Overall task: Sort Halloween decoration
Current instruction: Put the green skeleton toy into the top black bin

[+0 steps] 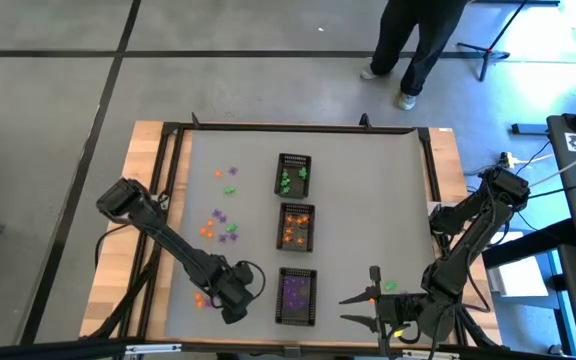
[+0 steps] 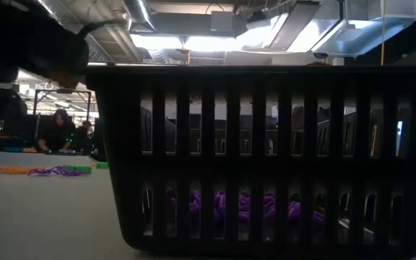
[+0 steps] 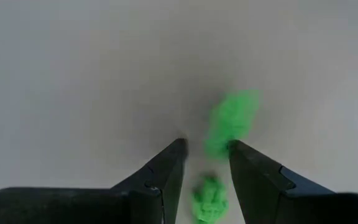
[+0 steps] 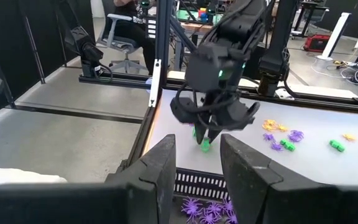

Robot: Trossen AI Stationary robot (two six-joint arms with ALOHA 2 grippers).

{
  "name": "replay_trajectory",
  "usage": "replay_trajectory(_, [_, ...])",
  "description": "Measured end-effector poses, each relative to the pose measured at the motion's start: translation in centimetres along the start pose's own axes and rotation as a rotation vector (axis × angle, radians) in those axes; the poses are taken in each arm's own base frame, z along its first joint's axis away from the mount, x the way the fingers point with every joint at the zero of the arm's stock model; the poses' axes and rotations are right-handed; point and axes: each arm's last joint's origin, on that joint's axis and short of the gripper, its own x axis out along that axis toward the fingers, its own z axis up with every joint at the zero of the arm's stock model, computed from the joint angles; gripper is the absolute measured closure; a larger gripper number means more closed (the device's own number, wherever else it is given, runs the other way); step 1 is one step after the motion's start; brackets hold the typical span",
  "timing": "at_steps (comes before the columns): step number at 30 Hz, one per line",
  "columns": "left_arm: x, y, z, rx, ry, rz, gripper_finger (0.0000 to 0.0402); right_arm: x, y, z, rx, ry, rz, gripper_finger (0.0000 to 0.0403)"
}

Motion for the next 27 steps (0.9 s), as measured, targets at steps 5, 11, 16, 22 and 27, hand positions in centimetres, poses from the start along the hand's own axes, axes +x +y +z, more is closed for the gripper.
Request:
replay_trajectory(5, [0.4,0.1,0.2,-0.013,-0.002,0.016,0.0278,0.0,0.0,0.0,0.0,0.0,0.0,0.0279])
replay_trajectory(11, [0.4,0.3,0.7,-0.011,0.018,0.007,0.0278,0.0,0.0,0.0,0.0,0.0,0.0,0.0279])
replay_trajectory(16, [-0.4,0.6,0.9,-0.007,0.014,-0.019,0.0278,0.0,0.0,0.0,-0.001,0.001,0.0,0.0279])
replay_trajectory(22, [-1.8,0.8,1.3,-0.018,-0.061,-0.027,0.0278,0.0,0.0,0.0,-0.005,0.005,-0.001,0.0279])
replay_trajectory(27, [-1.8,0.7,1.6,-0.026,-0.069,-0.042,0.0278,0.0,0.0,0.0,-0.005,0.005,-0.001,0.0279])
